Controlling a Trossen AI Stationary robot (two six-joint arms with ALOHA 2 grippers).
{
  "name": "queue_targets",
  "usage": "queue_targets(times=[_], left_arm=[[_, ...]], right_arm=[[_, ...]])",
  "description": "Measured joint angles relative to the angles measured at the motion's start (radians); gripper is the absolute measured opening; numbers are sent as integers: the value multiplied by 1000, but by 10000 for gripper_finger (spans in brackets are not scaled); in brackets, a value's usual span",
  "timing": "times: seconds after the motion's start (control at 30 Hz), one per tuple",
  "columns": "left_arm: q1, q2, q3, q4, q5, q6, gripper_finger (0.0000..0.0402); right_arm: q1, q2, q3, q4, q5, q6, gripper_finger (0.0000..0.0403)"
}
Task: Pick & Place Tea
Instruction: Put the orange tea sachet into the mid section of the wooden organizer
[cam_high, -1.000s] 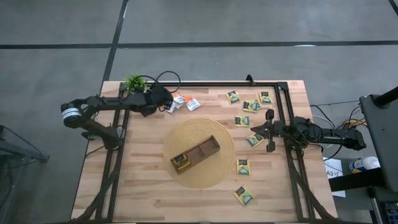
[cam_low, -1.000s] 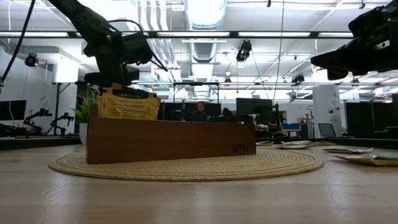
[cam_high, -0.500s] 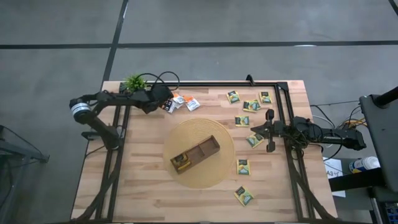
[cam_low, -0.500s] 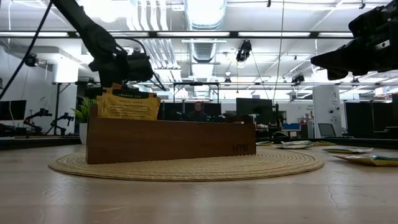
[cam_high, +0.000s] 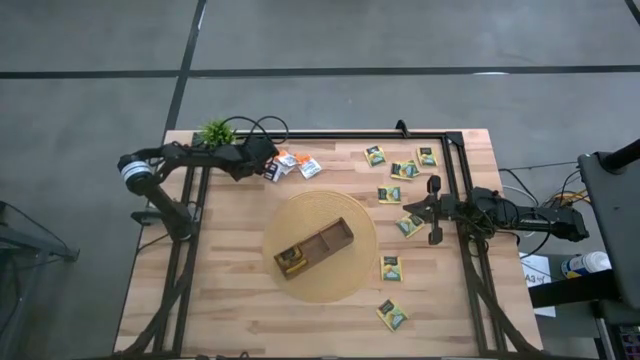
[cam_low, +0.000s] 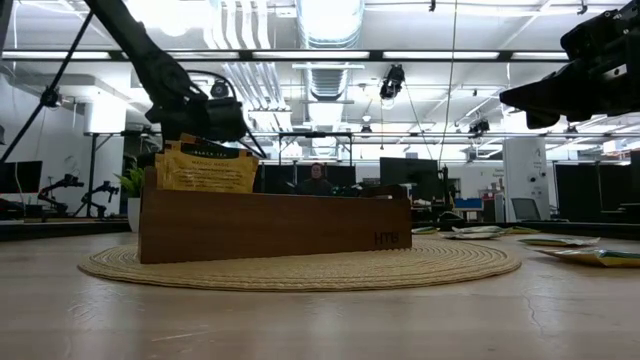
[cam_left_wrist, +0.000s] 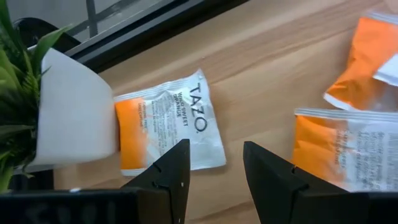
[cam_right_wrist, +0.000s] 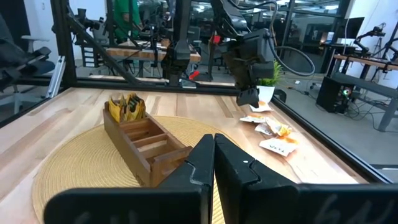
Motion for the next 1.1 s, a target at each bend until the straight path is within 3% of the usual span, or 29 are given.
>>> queue_targets(times=[0.8, 0.93, 1.1], left_arm=[[53, 105, 27, 13, 40, 12, 139], [53, 106, 27, 9, 53, 35, 103], [53, 107, 27, 14, 85, 45, 17]], right_arm=[[0, 0, 0, 0, 0, 0, 9], [0, 0, 0, 0, 0, 0, 9], [0, 0, 0, 0, 0, 0, 9]])
